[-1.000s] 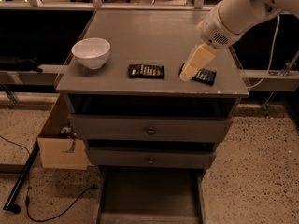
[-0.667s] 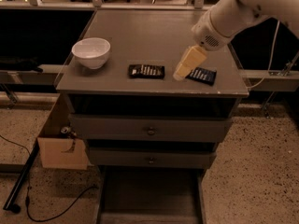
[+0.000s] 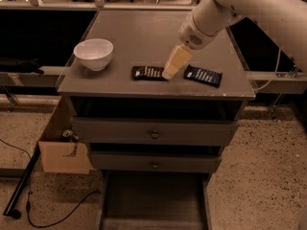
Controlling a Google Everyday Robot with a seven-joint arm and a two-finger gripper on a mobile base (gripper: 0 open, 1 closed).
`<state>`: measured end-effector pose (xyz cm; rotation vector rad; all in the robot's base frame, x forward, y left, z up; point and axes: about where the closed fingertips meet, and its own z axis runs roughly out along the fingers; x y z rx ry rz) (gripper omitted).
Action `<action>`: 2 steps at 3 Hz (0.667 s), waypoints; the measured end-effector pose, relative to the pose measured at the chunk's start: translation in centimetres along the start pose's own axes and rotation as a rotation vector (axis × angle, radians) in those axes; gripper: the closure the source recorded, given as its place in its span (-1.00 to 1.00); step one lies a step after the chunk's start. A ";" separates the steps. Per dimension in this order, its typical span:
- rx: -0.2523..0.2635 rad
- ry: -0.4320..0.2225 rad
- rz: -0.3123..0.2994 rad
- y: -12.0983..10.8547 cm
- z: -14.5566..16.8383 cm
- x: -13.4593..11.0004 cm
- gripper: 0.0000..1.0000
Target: Place rxbar chocolate into bottom drawer
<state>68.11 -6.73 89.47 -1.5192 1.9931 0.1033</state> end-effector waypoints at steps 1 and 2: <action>-0.037 0.003 -0.031 -0.2 2.5 -1.9 -1.00; -0.065 0.006 -0.041 -0.1 3.8 -2.4 -1.00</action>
Offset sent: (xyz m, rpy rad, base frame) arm 0.0271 0.0452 -0.0235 -0.0164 0.0567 0.0838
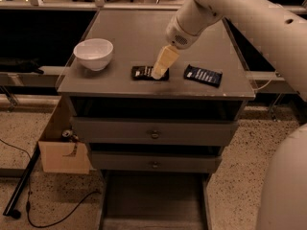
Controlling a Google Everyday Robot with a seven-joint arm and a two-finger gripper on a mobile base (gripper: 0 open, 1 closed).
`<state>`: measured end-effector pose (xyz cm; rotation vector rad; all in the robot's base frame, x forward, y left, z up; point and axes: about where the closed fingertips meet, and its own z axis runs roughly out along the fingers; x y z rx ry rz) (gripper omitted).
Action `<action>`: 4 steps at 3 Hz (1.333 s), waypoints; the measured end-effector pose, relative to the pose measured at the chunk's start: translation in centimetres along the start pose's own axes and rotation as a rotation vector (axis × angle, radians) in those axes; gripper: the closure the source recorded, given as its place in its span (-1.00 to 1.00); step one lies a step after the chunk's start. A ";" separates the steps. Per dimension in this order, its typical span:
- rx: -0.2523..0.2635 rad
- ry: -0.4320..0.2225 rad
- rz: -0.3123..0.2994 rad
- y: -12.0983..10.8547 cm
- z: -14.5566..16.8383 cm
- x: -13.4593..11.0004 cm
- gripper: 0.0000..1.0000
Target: Place rxbar chocolate into bottom drawer
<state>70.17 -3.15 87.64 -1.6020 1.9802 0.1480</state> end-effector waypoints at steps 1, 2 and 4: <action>-0.027 0.006 0.000 0.4 1.3 0.1 -1.00; -0.053 0.027 0.023 2.5 2.9 2.2 -1.00; -0.054 0.032 0.018 2.2 3.3 2.0 -0.46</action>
Offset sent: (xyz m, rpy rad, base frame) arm -0.0180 -0.0017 -0.0244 -0.0004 0.0392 0.0003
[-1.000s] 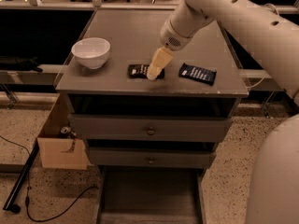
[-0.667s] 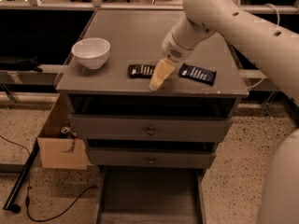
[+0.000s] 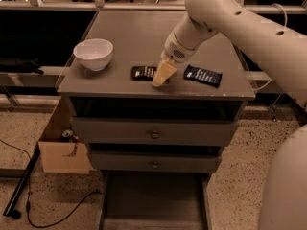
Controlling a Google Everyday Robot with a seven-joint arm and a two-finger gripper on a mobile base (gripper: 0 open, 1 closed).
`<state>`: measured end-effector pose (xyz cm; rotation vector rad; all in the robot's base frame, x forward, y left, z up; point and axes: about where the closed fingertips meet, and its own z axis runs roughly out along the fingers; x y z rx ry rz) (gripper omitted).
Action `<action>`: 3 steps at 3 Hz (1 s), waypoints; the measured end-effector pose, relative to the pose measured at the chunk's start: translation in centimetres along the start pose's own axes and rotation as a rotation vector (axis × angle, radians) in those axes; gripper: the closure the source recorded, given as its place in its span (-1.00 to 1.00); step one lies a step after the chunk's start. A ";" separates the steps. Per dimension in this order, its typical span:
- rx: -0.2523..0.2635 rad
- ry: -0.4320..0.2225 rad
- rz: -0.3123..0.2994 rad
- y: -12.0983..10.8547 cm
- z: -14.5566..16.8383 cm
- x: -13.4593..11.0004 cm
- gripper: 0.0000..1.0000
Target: Place rxbar chocolate into bottom drawer
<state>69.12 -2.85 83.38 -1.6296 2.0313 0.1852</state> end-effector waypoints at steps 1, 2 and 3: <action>0.000 0.000 0.000 0.0 0.0 0.0 0.00; 0.000 0.000 0.000 0.0 0.0 0.0 0.62; 0.000 0.000 0.000 0.0 0.0 0.0 1.00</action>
Offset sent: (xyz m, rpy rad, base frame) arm 0.0000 0.0000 0.0000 0.0000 0.0000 0.0000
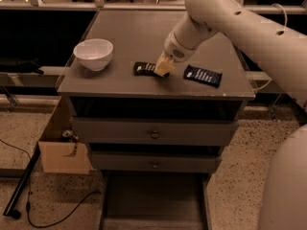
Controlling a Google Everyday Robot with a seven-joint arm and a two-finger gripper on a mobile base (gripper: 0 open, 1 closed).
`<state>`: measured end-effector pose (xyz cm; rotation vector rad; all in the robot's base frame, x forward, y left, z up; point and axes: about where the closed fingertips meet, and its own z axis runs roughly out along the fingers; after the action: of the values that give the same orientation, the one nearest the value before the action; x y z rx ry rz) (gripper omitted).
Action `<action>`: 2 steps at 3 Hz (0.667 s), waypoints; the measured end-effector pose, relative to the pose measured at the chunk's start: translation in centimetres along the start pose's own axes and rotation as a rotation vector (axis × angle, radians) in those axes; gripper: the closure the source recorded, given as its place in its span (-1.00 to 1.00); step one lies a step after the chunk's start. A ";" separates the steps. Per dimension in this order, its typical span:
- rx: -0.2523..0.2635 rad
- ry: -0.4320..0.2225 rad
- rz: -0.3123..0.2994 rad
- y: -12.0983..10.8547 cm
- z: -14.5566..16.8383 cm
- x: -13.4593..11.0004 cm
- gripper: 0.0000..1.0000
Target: Place rxbar chocolate into bottom drawer
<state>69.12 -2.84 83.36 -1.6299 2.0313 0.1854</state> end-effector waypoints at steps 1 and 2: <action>0.002 0.008 -0.002 0.1 -0.3 -0.1 1.00; 0.009 0.025 -0.006 0.3 -1.3 -0.4 1.00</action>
Offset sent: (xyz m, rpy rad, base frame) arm -0.0119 -0.0064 0.0283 -0.0474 -0.0140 -0.0150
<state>68.45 -3.00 84.61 -1.6403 2.0434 0.1546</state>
